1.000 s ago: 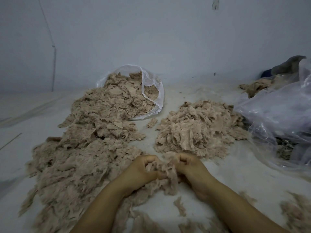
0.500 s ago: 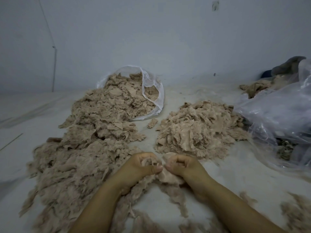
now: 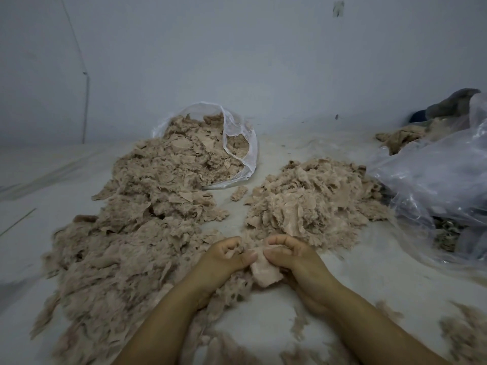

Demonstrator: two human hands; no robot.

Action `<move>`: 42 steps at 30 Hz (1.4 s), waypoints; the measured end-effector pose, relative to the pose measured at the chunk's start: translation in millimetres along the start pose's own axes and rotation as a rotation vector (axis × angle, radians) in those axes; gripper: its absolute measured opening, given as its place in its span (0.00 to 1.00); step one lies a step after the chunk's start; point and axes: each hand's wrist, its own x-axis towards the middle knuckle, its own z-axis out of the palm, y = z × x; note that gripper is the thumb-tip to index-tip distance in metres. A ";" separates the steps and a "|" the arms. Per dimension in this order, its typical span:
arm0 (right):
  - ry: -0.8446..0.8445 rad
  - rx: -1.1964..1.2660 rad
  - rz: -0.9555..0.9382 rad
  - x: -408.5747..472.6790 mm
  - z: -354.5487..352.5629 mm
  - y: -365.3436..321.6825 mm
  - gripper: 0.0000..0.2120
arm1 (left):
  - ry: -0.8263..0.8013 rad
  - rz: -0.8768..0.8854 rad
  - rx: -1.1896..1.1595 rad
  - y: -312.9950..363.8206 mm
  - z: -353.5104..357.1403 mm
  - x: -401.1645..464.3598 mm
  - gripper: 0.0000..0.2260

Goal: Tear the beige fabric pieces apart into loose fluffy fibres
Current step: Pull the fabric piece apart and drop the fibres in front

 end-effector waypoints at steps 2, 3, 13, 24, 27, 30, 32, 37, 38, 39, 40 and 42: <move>-0.066 -0.002 0.021 -1.3 0.1 0.5 0.12 | -0.055 -0.009 0.009 -0.1 1.0 -1.2 0.12; -0.078 -0.014 0.001 -2.3 1.6 0.7 0.09 | -0.068 -0.001 0.062 -0.6 2.1 -1.6 0.14; 0.055 -0.006 -0.161 -0.9 -5.5 -6.6 0.04 | 0.115 0.077 0.105 4.9 -13.9 4.1 0.12; 0.279 -0.581 -0.353 0.0 -6.9 -7.7 0.22 | 0.168 -0.093 -0.116 3.3 -9.4 3.5 0.06; 0.074 -0.584 -0.220 -6.7 4.9 2.7 0.15 | 0.175 -0.136 -0.248 2.9 -11.1 4.6 0.11; -0.033 -0.657 -0.262 -7.5 9.4 8.0 0.10 | 0.141 -0.092 -0.220 4.3 -10.8 2.7 0.10; 0.000 -0.510 -0.252 -5.2 7.1 6.0 0.08 | 0.191 -0.016 -0.076 4.3 -8.8 3.0 0.10; -0.034 -0.215 -0.019 -3.4 3.5 2.9 0.20 | 0.317 0.078 0.089 -1.9 -6.4 7.7 0.11; -0.040 -0.188 -0.002 -3.2 3.6 2.6 0.22 | 0.326 0.076 0.077 -2.4 -6.6 7.9 0.12; -0.030 -0.156 0.012 -2.9 3.5 1.6 0.23 | 0.332 0.067 0.071 -2.6 -7.6 8.3 0.11; -0.013 -0.121 0.016 -2.4 2.9 0.4 0.23 | 0.351 0.056 0.074 -2.8 -9.4 9.4 0.10; 0.019 -0.076 0.002 -2.3 0.8 -2.4 0.22 | 0.405 0.022 0.050 -2.3 -15.3 11.6 0.11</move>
